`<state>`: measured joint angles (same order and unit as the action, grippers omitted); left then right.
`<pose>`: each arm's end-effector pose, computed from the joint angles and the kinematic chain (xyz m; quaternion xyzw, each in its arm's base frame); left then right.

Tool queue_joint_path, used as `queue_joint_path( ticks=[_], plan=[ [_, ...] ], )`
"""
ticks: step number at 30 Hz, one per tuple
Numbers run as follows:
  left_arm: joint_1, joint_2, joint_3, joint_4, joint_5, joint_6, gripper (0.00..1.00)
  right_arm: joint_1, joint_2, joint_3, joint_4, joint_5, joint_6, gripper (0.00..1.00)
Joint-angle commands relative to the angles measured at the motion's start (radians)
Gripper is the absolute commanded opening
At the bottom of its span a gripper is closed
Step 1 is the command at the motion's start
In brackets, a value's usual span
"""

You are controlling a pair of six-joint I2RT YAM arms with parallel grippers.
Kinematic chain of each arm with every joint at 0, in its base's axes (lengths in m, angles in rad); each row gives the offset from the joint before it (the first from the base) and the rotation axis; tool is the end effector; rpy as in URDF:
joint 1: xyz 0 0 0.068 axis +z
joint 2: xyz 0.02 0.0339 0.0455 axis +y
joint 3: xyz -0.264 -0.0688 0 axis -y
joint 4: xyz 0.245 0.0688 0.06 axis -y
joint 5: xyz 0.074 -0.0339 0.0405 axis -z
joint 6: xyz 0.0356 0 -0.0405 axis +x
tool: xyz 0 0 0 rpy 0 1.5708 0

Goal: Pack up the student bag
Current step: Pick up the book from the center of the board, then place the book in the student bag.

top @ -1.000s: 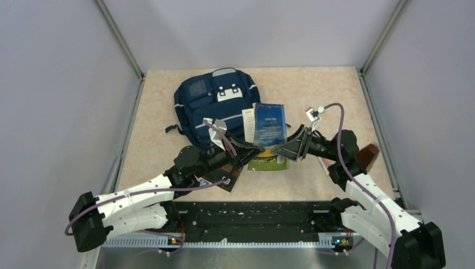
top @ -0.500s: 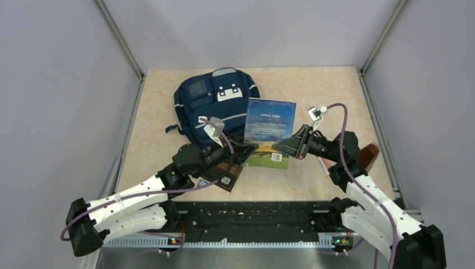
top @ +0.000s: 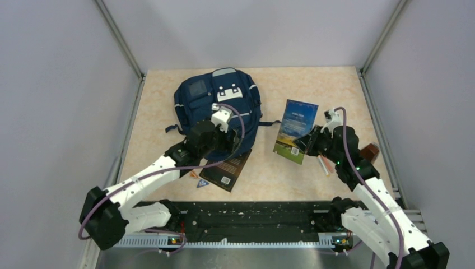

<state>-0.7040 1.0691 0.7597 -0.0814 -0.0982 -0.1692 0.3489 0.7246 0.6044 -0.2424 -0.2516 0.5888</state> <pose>0.1897 -0.1565 0.2858 0.1930 0.8077 -0.1980 0.5208 0.1607 0.0679 0.2802 0.0269 0.8192 0.3468 0.4561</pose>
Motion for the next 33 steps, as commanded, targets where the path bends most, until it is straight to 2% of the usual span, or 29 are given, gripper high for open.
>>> queue_joint_path(
  ticks=[1, 3, 10, 21, 28, 33],
  plan=[
    [0.0, 0.095, 0.065, -0.005, -0.047, 0.231, 0.76, -0.047, -0.052, 0.015, -0.034, 0.056, -0.064, 0.0],
    [0.001, 0.143, 0.085, -0.011, -0.076, 0.265, 0.73, -0.064, -0.064, 0.004, -0.038, 0.034, -0.065, 0.0],
    [0.001, 0.262, 0.124, -0.005, -0.218, 0.356, 0.76, -0.086, -0.105, -0.041, -0.029, -0.007, -0.056, 0.0],
    [0.009, 0.332, 0.122, 0.023, -0.254, 0.394, 0.79, -0.091, -0.093, -0.08, 0.031, -0.071, -0.01, 0.0],
    [0.01, 0.36, 0.107, 0.146, -0.398, 0.399, 0.78, -0.093, -0.086, -0.083, 0.038, -0.089, 0.008, 0.0],
    [0.011, 0.329, 0.054, 0.282, -0.433, 0.428, 0.77, -0.094, -0.086, -0.094, 0.057, -0.101, 0.028, 0.0]
  ],
)
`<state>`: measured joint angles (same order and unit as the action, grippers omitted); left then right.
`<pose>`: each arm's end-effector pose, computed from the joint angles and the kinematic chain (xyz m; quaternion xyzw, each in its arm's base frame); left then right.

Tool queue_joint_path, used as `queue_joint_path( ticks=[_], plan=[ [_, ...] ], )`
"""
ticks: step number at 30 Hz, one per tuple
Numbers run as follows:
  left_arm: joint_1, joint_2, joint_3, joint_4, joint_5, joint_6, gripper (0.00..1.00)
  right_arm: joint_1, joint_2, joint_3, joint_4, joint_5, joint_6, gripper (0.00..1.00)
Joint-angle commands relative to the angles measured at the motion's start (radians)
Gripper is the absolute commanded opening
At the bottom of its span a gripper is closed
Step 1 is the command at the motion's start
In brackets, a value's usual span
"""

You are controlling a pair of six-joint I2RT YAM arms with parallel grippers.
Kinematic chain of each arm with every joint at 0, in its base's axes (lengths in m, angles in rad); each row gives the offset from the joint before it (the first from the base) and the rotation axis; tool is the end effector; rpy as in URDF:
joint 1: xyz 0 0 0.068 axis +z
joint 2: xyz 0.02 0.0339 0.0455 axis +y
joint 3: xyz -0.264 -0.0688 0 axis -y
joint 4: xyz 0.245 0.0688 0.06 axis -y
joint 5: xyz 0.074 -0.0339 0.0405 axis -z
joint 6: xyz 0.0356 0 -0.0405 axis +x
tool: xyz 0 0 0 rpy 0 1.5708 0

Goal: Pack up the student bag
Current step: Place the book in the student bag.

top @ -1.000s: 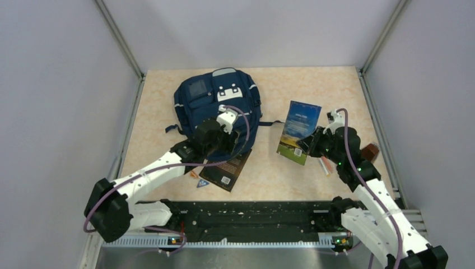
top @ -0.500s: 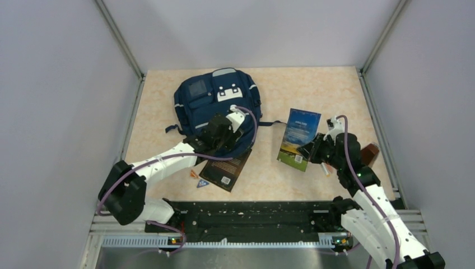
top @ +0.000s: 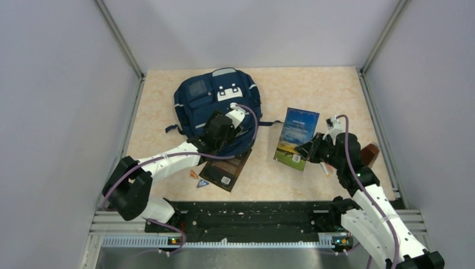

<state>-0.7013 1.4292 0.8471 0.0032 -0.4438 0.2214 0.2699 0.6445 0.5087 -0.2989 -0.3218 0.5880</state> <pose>0.2461 -0.1878 0.2322 0.2881 0.8149 0.0777 0.4969 0.1489 0.0529 0.2530 0.0467 0.8352 0.3437 0.4268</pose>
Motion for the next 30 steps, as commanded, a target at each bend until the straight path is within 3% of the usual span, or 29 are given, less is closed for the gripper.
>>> queue_joint_path(
  ticks=[1, 21, 26, 28, 30],
  plan=[
    [0.01, -0.032, -0.043, 0.219, -0.08, 0.047, 0.77, -0.014, -0.005, -0.003, 0.121, -0.037, 0.036, 0.0],
    [0.011, 0.115, -0.04, 0.274, 0.017, 0.142, 0.75, -0.015, 0.012, -0.036, 0.182, -0.102, 0.091, 0.0],
    [0.005, 0.169, 0.006, 0.204, 0.005, 0.162, 0.75, -0.015, 0.014, -0.049, 0.2, -0.112, 0.103, 0.0],
    [-0.003, 0.191, 0.02, 0.189, -0.007, 0.174, 0.67, -0.015, 0.014, -0.052, 0.206, -0.116, 0.107, 0.0],
    [-0.008, 0.201, 0.029, 0.199, -0.042, 0.174, 0.4, -0.014, 0.017, -0.054, 0.208, -0.121, 0.109, 0.0]
  ],
)
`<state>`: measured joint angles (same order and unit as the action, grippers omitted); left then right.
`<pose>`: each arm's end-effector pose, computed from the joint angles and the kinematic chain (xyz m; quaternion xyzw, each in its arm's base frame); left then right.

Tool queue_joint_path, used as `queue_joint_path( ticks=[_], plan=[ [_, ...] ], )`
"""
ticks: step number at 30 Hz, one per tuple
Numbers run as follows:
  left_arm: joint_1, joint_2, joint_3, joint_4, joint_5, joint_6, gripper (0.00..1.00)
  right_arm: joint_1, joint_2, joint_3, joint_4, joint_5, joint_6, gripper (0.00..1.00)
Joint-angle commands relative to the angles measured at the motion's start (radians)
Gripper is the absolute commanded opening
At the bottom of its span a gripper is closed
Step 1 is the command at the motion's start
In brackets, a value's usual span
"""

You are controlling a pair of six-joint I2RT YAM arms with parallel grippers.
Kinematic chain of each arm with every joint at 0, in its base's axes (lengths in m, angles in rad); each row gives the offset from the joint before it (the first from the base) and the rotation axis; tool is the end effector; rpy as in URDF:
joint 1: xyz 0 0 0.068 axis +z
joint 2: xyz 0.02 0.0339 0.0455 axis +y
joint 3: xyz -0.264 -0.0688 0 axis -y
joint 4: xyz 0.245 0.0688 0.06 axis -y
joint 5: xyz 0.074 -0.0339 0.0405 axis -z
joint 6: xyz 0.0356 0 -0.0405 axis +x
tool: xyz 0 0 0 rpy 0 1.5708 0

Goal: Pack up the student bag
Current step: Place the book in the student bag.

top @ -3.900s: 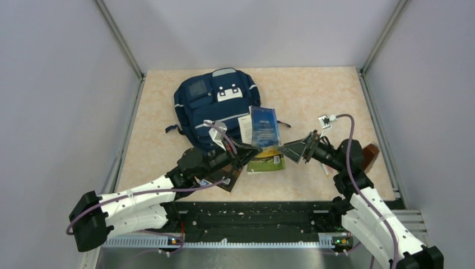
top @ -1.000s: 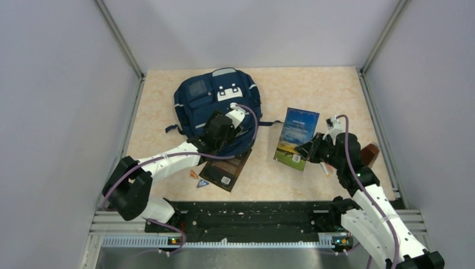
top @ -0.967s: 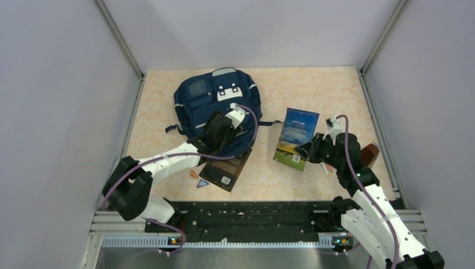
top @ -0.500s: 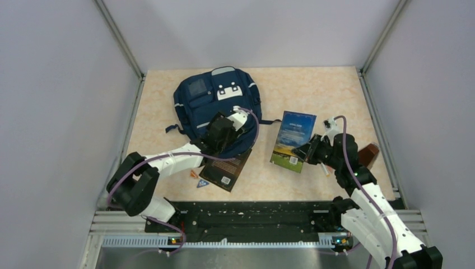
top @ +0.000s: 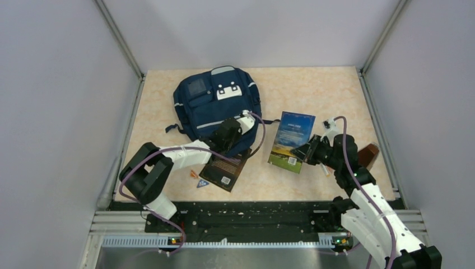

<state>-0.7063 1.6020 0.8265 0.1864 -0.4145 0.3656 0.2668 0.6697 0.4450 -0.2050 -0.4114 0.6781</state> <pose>0.2633 -0.2057 0.1895 0.3573 0.7916 0.1006 0.4854 0.1527 0.0565 0.2369 0.0602 0.8290 0.3937 0.3926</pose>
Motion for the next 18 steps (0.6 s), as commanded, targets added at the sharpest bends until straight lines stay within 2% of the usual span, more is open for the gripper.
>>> queue_joint_path(
  ticks=[1, 2, 8, 12, 18],
  plan=[
    [-0.005, 0.025, 0.051, 0.027, -0.1, 0.02, 0.3, -0.011, -0.006, 0.012, 0.113, -0.032, 0.018, 0.0],
    [-0.005, 0.015, 0.052, 0.036, -0.123, 0.007, 0.23, -0.012, -0.005, 0.014, 0.111, -0.034, 0.018, 0.0],
    [-0.005, -0.135, 0.05, 0.08, -0.189, -0.084, 0.0, -0.012, 0.012, 0.031, 0.128, -0.096, 0.002, 0.0],
    [-0.005, -0.238, 0.031, 0.118, -0.165, -0.105, 0.0, -0.012, 0.06, 0.039, 0.189, -0.187, 0.031, 0.0],
    [0.007, -0.326, 0.043, 0.08, -0.1, -0.173, 0.0, -0.001, 0.171, 0.018, 0.465, -0.375, 0.205, 0.0]
  ],
)
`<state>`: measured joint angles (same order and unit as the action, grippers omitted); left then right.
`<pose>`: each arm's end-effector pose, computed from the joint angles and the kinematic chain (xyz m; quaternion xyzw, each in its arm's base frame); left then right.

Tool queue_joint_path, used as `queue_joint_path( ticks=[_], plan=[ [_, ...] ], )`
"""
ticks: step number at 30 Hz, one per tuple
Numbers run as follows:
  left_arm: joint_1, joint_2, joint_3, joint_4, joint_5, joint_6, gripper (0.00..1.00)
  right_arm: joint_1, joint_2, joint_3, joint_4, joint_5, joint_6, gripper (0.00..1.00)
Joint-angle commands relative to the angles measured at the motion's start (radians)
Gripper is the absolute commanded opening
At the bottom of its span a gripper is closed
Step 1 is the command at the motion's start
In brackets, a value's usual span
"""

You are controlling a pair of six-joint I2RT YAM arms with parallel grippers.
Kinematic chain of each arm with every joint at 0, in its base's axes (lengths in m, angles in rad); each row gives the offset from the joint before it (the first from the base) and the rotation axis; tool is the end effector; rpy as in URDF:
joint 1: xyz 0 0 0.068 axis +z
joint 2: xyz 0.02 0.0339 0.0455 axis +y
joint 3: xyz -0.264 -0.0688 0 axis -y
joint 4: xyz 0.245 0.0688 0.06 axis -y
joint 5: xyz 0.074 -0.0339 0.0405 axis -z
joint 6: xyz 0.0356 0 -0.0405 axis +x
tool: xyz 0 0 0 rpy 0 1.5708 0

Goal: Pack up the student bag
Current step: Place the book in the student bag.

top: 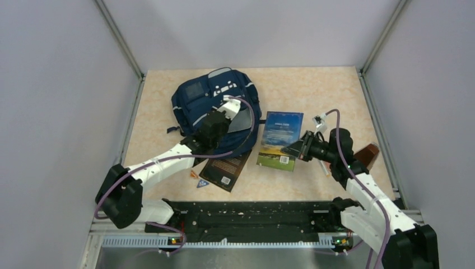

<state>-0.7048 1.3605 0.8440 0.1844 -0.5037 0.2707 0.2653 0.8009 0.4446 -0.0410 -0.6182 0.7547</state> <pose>0.2450 -0.1858 0.2686 0.2418 0.7644 0.0771 0.5927 0.1700 0.0676 0.2340 0.0288 0.8105 0.4786 0.3366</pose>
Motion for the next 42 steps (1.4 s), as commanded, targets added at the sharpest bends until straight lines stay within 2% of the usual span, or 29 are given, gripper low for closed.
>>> queue_joint_path(
  ticks=[1, 4, 8, 19, 23, 25, 32, 38, 42],
  plan=[
    [0.008, -0.094, 0.027, 0.078, 0.002, -0.086, 0.0, 0.008, 0.054, 0.026, 0.321, -0.175, 0.143, 0.0],
    [0.014, -0.112, 0.027, 0.071, 0.039, -0.101, 0.0, 0.031, 0.113, 0.055, 0.352, -0.167, 0.163, 0.0],
    [0.021, -0.123, 0.013, 0.074, 0.067, -0.116, 0.0, 0.079, 0.217, 0.07, 0.505, -0.174, 0.246, 0.0],
    [0.046, -0.135, -0.012, 0.101, 0.13, -0.137, 0.0, 0.146, 0.483, 0.08, 0.753, -0.156, 0.377, 0.0],
    [0.057, -0.131, -0.017, 0.103, 0.146, -0.143, 0.0, 0.151, 0.556, 0.068, 0.979, -0.19, 0.525, 0.0],
    [0.062, -0.131, -0.02, 0.107, 0.155, -0.153, 0.0, 0.16, 0.569, 0.087, 1.031, -0.194, 0.564, 0.0],
    [0.083, -0.148, -0.031, 0.123, 0.202, -0.193, 0.0, 0.243, 0.609, 0.145, 1.02, -0.16, 0.553, 0.0],
    [0.097, -0.164, -0.04, 0.121, 0.223, -0.207, 0.0, 0.244, 0.748, 0.1, 0.986, -0.136, 0.514, 0.0],
    [0.107, -0.179, -0.054, 0.127, 0.252, -0.202, 0.0, 0.243, 0.833, 0.077, 1.025, -0.096, 0.535, 0.0]
  ],
)
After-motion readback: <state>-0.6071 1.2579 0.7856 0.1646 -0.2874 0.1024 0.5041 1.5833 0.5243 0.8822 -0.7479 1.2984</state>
